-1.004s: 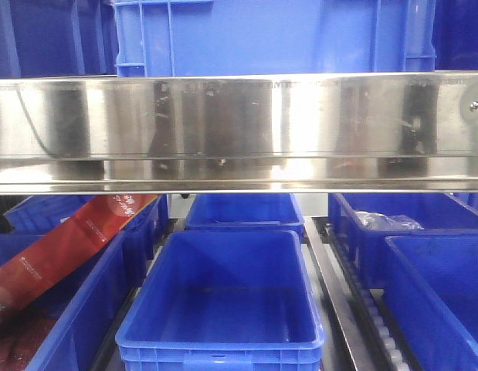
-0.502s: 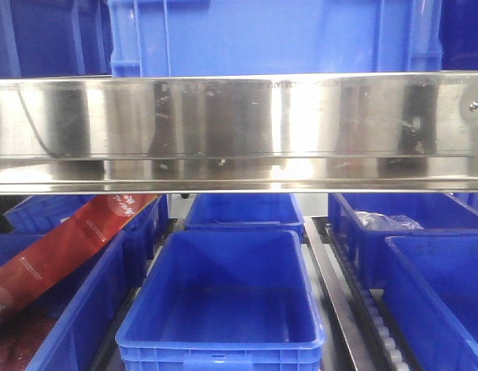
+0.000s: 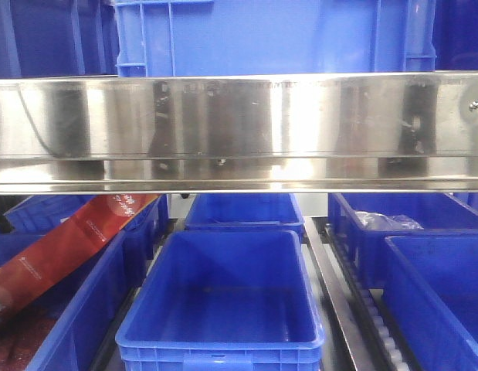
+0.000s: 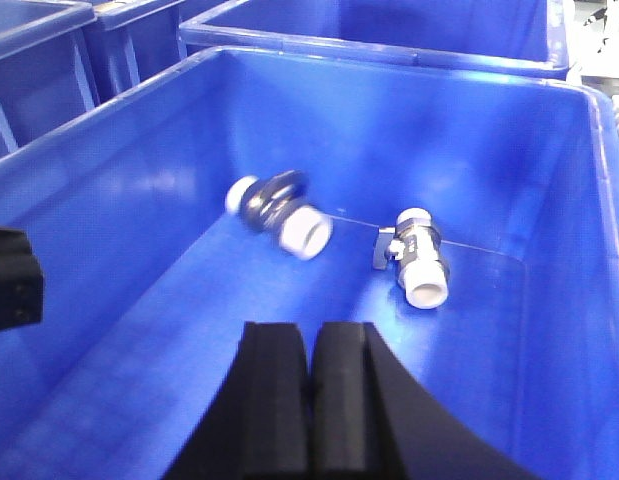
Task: Place valve from conveyor to right shelf box
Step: 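Raise both empty grippers up out of the boxes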
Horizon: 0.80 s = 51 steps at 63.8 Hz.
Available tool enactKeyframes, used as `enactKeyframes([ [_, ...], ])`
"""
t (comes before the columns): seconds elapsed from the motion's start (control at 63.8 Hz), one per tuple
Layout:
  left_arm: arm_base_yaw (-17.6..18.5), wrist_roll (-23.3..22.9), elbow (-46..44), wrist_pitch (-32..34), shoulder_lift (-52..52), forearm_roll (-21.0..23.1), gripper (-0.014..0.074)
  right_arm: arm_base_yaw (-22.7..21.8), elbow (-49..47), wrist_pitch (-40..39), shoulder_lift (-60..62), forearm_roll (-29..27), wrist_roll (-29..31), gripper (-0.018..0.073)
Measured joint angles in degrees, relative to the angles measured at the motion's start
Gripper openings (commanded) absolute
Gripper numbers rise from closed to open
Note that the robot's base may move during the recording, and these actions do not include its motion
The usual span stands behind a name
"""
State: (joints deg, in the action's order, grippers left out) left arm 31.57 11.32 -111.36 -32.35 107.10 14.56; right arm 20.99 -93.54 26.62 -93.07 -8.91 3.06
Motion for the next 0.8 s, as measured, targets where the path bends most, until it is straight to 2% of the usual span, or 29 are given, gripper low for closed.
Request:
enactKeyframes([
  [0.125, 0.0, 0.0, -0.1, -1.4, -3.5, 0.0, -0.0111, -1.6, 0.0, 0.3, 3.5, 0.0, 0.0, -0.0169],
  [0.329, 0.0, 0.0, 0.4, 0.0, -10.1, 0.0, -0.0111, -3.9, 2.9, 0.2, 10.2, 0.3, 0.0, -0.0169],
  [0.533, 0.0, 0.0, 3.4, 0.4, -13.8, 0.0, -0.0111, -4.1, 13.0, -4.9, 18.1, 1.0, 0.0, -0.0169],
  [0.643, 0.0, 0.0, 8.9, 2.6, -16.4, 0.0, -0.0111, -4.1, 21.0, -10.0, 23.3, 1.1, 0.0, -0.0169],
  [0.8, 0.0, 0.0, 22.6, 8.3, -23.6, 0.0, -0.0111, -4.1, 34.0, -15.6, 32.1, 1.4, 0.0, -0.0169],
])
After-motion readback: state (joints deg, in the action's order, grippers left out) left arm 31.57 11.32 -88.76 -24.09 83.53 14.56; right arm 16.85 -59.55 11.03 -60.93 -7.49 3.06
